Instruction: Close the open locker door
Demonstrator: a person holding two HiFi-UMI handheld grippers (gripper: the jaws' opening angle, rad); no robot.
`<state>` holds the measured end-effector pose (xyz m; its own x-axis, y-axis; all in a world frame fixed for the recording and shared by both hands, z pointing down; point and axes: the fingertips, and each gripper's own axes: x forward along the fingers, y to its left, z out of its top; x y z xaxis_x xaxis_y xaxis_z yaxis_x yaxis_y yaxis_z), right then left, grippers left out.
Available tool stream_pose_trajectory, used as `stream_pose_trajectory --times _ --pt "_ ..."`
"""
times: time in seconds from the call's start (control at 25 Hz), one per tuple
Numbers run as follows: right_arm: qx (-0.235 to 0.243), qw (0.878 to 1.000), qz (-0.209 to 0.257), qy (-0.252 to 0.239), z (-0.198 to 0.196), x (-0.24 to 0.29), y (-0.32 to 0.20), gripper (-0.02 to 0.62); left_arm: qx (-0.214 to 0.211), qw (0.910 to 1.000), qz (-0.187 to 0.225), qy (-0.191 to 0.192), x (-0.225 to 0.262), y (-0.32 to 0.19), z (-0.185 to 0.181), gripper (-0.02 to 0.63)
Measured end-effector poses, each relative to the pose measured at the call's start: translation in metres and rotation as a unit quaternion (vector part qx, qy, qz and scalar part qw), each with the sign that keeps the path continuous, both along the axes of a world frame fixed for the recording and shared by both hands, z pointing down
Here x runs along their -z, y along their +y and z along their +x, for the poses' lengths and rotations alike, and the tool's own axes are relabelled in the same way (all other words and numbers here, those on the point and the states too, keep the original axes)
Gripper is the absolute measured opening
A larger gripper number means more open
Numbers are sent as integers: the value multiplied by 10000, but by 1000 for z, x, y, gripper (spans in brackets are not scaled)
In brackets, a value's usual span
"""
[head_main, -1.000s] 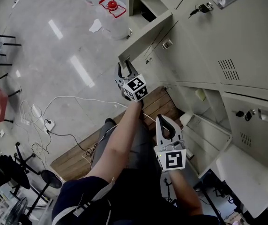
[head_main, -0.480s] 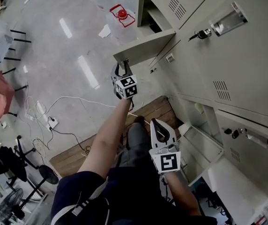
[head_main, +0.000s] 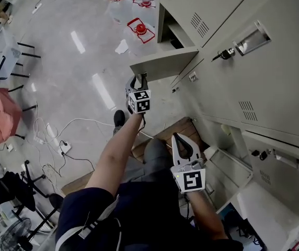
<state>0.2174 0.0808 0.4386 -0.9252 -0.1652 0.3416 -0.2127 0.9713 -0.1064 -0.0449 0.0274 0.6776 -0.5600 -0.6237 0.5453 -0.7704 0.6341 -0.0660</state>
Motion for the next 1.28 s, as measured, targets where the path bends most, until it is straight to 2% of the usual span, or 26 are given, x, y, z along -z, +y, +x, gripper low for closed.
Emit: stream_pose_trajectory --times 0.32,0.52,1.0,1.12,1.28 --pt "-730 9969 75 293 -54 -21 4 -3 -893 9959 163 -49 1 -18 -30 129" --pt "-1122 9933 241 116 -100 -17 5 -4 -1281 9917 140 5 1 -34 -48 127" --pt "-2025 9788 226 226 -175 -25 1 -3 -2359 9717 -13 88 0 -75 -81 127" --pt "-2102 9767 129 406 -183 -31 3 -3 -2524 9676 -66 104 -1 -82 -87 127" --pt "-2199 9751 74 260 -194 -29 -6 -3 -2718 9623 -107 59 0 -94 -92 127"
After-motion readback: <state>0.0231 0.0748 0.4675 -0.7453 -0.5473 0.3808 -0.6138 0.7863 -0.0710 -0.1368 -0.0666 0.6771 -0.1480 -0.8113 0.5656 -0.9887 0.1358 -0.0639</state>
